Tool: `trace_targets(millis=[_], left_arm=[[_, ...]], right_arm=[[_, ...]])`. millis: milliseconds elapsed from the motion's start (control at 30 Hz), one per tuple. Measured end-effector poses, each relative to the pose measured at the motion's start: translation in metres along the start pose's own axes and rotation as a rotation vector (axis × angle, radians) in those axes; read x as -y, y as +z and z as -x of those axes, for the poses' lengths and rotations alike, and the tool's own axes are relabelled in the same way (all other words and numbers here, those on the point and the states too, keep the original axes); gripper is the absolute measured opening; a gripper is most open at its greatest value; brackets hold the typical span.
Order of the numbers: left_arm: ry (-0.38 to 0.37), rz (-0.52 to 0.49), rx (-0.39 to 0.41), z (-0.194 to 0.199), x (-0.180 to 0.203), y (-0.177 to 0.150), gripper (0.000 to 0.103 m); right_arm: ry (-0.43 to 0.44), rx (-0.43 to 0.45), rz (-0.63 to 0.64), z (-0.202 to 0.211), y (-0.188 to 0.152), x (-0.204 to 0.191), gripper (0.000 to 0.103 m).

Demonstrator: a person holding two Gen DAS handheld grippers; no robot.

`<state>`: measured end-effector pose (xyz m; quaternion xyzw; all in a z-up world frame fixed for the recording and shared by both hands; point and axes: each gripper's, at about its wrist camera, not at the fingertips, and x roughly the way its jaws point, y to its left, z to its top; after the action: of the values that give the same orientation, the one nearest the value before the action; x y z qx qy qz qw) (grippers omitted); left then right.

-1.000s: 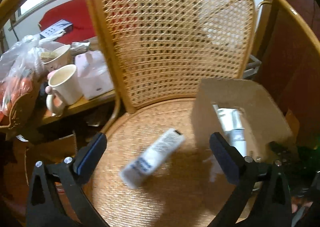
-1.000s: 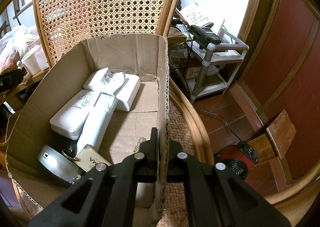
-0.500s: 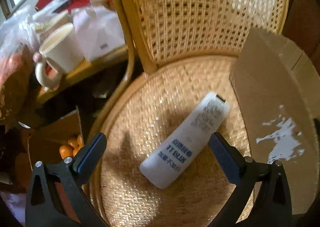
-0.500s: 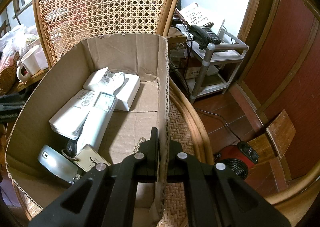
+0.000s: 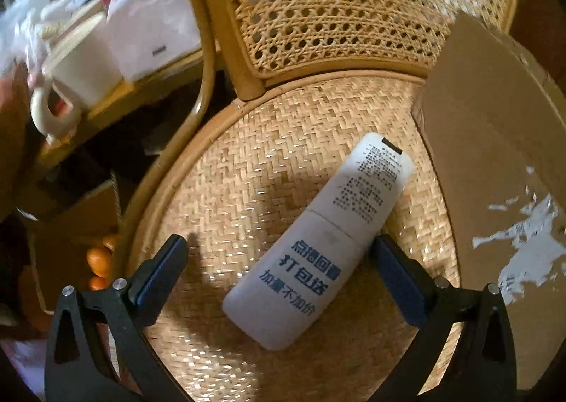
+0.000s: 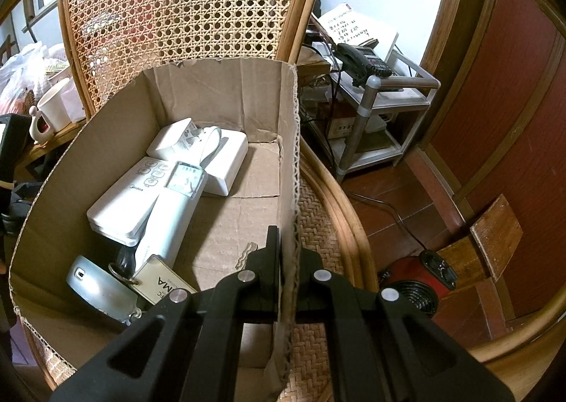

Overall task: Organize rigid objects
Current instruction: 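Move the left gripper to the white lotion tube with blue text, then close the left gripper around the lotion tube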

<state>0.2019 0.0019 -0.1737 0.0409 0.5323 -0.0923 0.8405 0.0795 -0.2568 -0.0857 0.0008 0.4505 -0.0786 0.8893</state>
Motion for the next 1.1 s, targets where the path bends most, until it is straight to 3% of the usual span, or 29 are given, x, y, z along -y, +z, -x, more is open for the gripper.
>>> trace_targets(millis=[233, 300, 400, 467, 567, 767, 1100], left_arm=[[0.014, 0.009, 0.018, -0.002, 0.003, 0.001, 0.103], [0.015, 0.001, 0.025, -0.001, 0.006, 0.003, 0.098], [0.014, -0.026, 0.016, 0.011, 0.015, 0.009, 0.079], [0.017, -0.037, 0.002, 0.015, 0.025, 0.010, 0.060], [0.059, -0.064, -0.014, 0.021, 0.038, 0.014, 0.051], [0.017, -0.037, -0.032, 0.026, 0.041, 0.018, 0.042], [-0.074, -0.007, -0.035, 0.039, 0.042, 0.018, 0.042]], right_arm=[[0.000, 0.000, 0.000, 0.000, 0.000, 0.000, 0.006], [0.000, 0.000, 0.001, 0.000, 0.000, 0.000, 0.006], [0.000, -0.001, 0.000, 0.000, 0.000, 0.000, 0.006], [0.000, 0.000, -0.001, 0.000, 0.000, 0.000, 0.006], [0.000, 0.000, -0.001, 0.000, 0.000, 0.000, 0.006], [0.003, -0.002, 0.004, 0.000, 0.000, 0.000, 0.006], [0.004, -0.003, 0.006, 0.001, -0.001, 0.000, 0.006]])
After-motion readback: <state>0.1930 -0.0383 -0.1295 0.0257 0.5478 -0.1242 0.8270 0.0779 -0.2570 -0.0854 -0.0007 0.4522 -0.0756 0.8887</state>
